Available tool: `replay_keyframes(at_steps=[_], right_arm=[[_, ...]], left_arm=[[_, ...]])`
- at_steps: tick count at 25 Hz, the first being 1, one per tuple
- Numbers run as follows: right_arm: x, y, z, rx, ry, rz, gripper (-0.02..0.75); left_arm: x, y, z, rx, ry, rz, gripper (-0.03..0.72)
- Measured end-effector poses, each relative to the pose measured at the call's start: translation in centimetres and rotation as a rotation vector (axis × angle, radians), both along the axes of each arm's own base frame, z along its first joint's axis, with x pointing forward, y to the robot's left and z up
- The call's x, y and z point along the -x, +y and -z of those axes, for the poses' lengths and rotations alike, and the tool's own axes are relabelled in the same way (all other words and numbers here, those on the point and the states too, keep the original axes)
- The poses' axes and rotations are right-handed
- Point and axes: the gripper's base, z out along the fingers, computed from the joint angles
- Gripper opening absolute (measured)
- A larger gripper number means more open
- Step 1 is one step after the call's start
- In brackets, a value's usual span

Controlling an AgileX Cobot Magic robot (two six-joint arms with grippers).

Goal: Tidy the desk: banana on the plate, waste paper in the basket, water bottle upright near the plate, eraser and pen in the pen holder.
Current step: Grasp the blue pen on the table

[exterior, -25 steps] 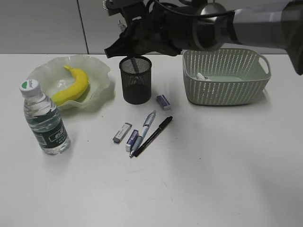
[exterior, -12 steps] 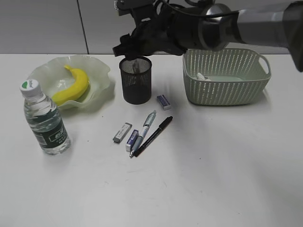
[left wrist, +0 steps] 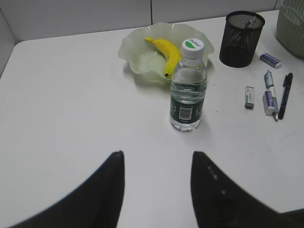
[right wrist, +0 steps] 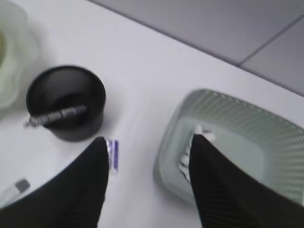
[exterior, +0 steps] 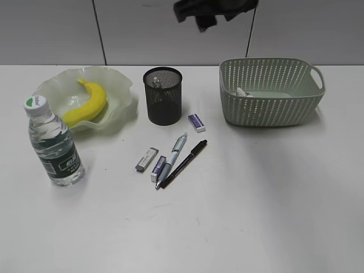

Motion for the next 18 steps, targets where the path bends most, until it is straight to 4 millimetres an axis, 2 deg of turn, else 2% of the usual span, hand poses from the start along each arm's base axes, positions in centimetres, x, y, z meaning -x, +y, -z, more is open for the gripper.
replay_keyframes(at_steps=[5,9,14,18], right_arm=[[4.4,-3.8,-4.3,0.14,0.114,0.002,0.351],[9.4,-7.3,-7.1,0.138,0.149,-0.027,0.304],[16.4,-12.1,-7.5,0.083,0.185,-0.059,0.288],[22.2,-16.5,-6.3,0.056,0.163,-0.064,0.288]], left_arm=[[0.0,0.0,0.0,0.0,0.0,0.0,0.342],[0.0,0.0,0.0,0.0,0.0,0.0,0.342],[0.0,0.0,0.0,0.0,0.0,0.0,0.342],[0.0,0.0,0.0,0.0,0.0,0.0,0.342]])
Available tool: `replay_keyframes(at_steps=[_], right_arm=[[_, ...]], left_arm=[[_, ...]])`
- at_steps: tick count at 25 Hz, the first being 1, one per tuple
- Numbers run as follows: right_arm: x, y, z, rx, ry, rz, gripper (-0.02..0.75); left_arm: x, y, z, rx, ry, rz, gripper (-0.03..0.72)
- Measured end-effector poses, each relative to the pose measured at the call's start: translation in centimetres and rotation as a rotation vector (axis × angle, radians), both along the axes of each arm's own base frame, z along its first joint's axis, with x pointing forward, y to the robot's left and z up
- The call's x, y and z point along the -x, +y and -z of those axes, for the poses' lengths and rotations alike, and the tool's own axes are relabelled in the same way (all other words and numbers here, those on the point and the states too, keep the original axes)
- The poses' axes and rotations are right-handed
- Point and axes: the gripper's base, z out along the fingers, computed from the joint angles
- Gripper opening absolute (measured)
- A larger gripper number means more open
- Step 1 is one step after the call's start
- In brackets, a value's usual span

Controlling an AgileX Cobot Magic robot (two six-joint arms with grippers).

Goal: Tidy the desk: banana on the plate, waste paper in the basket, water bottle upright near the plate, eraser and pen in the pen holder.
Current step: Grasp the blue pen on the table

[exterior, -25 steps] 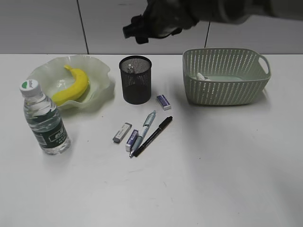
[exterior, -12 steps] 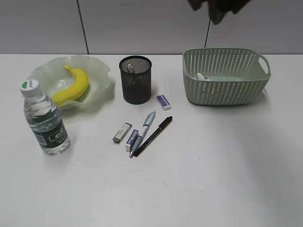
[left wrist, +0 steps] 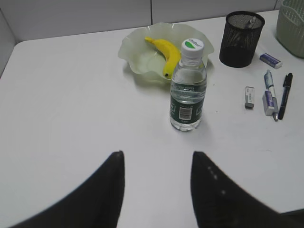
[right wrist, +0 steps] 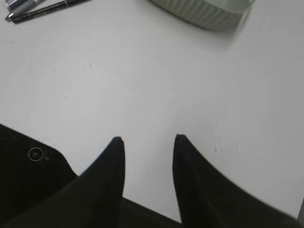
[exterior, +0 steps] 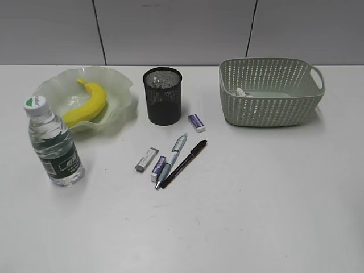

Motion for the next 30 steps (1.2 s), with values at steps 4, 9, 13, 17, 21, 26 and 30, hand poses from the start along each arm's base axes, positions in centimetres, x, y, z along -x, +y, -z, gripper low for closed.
replay_keyframes(at_steps=[4,9,13,17,21,26,30], right_arm=[[5.9,-4.4,1.8,-0.078,-0.066,-0.005,0.288],[12.0,-8.4,5.1,-0.228,-0.173,-0.052,0.286],[15.2,-10.7,7.7,-0.318,-0.311,-0.091,0.286],[15.6,-10.9,9.1,-0.332,-0.342,-0.116,0.286],[14.8,-9.9,9.2,-0.353,-0.372,-0.152,0.286],[14.5,-9.6,9.2,-0.366,-0.396,-0.166,0.286],[14.5,-9.6,9.2,-0.366,-0.398,-0.168,0.286]], left_arm=[[0.0,0.0,0.0,0.0,0.0,0.0,0.342],[0.0,0.0,0.0,-0.001,0.0,-0.001,0.342],[0.0,0.0,0.0,0.003,-0.002,0.002,0.342],[-0.7,-0.7,-1.3,0.058,-0.03,0.042,0.342],[-3.7,-2.5,-3.1,0.112,0.033,0.143,0.342],[-10.4,-4.9,-4.4,0.156,0.188,0.221,0.342],[-17.0,-7.2,-4.3,0.131,0.325,0.27,0.342]])
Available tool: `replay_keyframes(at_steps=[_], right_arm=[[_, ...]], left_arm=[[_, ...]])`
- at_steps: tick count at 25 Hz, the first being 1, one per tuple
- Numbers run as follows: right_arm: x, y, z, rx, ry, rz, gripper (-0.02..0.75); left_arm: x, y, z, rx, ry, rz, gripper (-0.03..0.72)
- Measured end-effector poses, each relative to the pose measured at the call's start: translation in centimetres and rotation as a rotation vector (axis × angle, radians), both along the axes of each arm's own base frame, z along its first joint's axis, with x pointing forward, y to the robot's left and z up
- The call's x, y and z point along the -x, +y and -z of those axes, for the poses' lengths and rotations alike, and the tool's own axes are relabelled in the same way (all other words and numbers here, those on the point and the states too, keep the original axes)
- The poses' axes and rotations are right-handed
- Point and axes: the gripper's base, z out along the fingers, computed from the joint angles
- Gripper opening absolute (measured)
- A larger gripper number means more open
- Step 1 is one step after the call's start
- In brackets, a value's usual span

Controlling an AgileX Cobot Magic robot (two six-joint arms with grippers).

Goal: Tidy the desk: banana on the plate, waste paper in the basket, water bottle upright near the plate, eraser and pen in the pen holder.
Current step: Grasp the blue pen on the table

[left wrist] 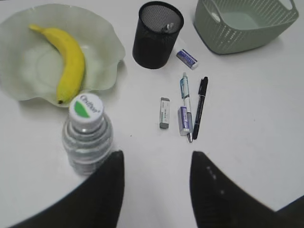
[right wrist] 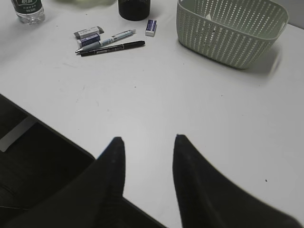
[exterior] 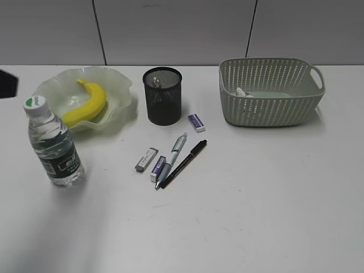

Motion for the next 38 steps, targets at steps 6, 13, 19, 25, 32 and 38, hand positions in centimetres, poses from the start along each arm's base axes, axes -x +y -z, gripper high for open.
replay_keyframes(at_steps=[6,13,19,25,32,38], right_arm=[[0.0,0.0,0.0,0.0,-0.002,-0.001,0.286],[0.0,0.0,0.0,0.001,-0.003,-0.002,0.286],[0.0,0.0,0.0,0.0,-0.004,-0.002,0.286],[0.0,0.0,0.0,-0.001,-0.003,-0.003,0.286],[0.0,0.0,0.0,0.0,-0.004,-0.004,0.286],[0.0,0.0,0.0,0.0,-0.004,-0.004,0.286]], left_arm=[[-7.4,-6.4,1.1,-0.098,0.095,0.183,0.342],[-13.3,-15.5,5.5,-0.247,0.223,0.225,0.342],[-16.9,-20.5,10.0,-0.35,0.373,0.225,0.342],[-20.2,-22.6,13.1,-0.418,0.404,0.165,0.36],[-21.9,-23.9,16.9,-0.47,0.5,0.127,0.368],[-22.1,-24.1,19.3,-0.486,0.539,0.129,0.368]])
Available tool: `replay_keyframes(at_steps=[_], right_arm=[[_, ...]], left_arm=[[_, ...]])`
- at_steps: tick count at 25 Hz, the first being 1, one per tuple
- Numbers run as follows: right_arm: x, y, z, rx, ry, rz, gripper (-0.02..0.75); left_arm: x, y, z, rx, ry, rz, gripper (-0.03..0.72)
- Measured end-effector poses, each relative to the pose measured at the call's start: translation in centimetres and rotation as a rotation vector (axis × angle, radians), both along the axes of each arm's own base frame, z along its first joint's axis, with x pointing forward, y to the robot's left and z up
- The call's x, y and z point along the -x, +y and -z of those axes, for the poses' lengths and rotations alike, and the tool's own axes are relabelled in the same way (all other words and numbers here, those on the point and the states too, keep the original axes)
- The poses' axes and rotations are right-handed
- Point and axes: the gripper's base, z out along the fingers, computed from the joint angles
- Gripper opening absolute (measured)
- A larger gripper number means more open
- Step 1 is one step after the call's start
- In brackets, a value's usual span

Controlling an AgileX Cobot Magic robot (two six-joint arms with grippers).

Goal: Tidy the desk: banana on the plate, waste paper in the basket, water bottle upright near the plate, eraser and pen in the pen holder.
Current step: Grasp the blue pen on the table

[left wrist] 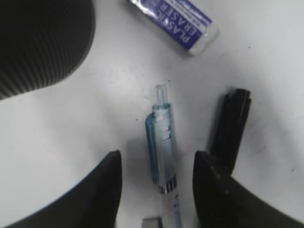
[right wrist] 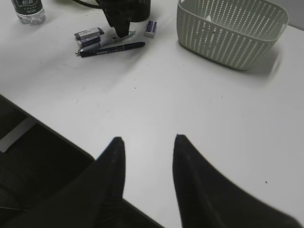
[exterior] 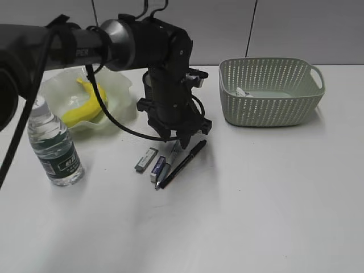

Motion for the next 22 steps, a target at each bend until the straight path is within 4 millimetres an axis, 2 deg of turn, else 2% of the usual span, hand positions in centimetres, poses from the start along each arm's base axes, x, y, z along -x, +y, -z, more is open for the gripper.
replay_keyframes(at_steps=[3,11,13,18,22], right_arm=[[0.0,0.0,0.0,0.0,0.0,0.0,0.286],[0.0,0.0,0.0,0.0,-0.001,0.0,0.286],[0.0,0.0,0.0,0.0,-0.001,0.0,0.286],[0.0,0.0,0.0,0.0,-0.001,0.0,0.285],[0.0,0.0,0.0,0.0,-0.001,0.0,0.285]], left_arm=[[0.0,-0.2,0.9,0.011,0.015,-0.007,0.368],[-0.2,-0.4,1.8,0.019,0.015,-0.011,0.353],[-0.2,-0.3,1.8,0.015,0.016,-0.026,0.309],[-0.3,-0.1,1.9,-0.005,0.017,-0.044,0.136],[0.0,-0.4,1.9,0.031,0.057,-0.096,0.125]])
